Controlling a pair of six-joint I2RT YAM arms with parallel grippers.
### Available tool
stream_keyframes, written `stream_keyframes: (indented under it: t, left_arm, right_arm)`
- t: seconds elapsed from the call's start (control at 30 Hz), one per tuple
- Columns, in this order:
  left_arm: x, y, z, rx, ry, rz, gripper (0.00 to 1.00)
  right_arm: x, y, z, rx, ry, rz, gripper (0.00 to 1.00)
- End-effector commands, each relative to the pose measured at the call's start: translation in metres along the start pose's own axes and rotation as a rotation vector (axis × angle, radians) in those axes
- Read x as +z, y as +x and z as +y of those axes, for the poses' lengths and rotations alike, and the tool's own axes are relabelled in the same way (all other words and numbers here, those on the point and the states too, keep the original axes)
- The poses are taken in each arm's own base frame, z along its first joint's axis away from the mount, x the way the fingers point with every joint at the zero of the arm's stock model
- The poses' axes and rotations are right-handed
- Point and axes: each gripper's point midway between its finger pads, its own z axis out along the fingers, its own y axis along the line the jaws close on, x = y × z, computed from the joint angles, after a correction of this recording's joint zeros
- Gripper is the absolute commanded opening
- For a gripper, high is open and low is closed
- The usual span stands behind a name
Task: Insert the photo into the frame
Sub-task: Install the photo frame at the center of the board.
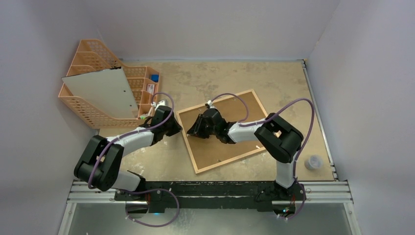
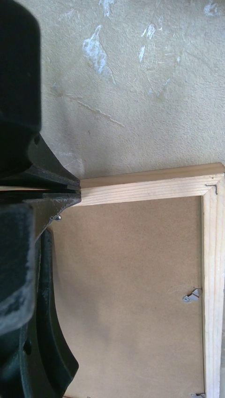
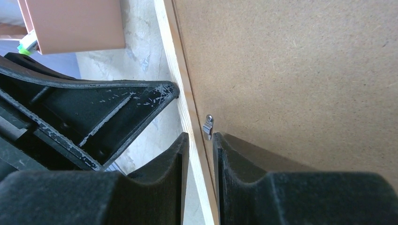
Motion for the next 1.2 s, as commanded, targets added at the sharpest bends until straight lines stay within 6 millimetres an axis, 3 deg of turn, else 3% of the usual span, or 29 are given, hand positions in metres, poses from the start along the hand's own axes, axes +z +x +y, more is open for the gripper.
stream_keyframes:
  t: [0.0,0.33,0.73,0.83,1.0,1.17]
  left_arm:
    - [0.001,0.012,0.016,0.005,-0.045,0.031,0.00]
    - [0.004,0.019,0.008,0.016,0.008,0.063,0.00]
    - [0.003,0.029,0.007,0.008,0.037,0.101,0.00]
    - [0.003,0.027,0.007,0.007,0.034,0.092,0.00]
    - [0.001,0.019,0.006,0.014,0.027,0.063,0.00]
    - [0.000,0.017,0.004,0.018,0.027,0.059,0.00]
  right_arm:
    - [0.006,0.007,0.002,0.017,-0.016,0.027,0.28]
    - [0.012,0.021,0.008,0.061,-0.092,0.071,0.28]
    - [0.016,0.017,0.013,0.074,-0.134,0.046,0.27]
    - [0.008,0.017,0.017,0.057,-0.158,0.042,0.28]
    - [-0.013,0.001,0.020,0.036,-0.155,-0.049,0.31]
    - [-0.006,0.002,0.014,0.037,-0.123,-0.045,0.31]
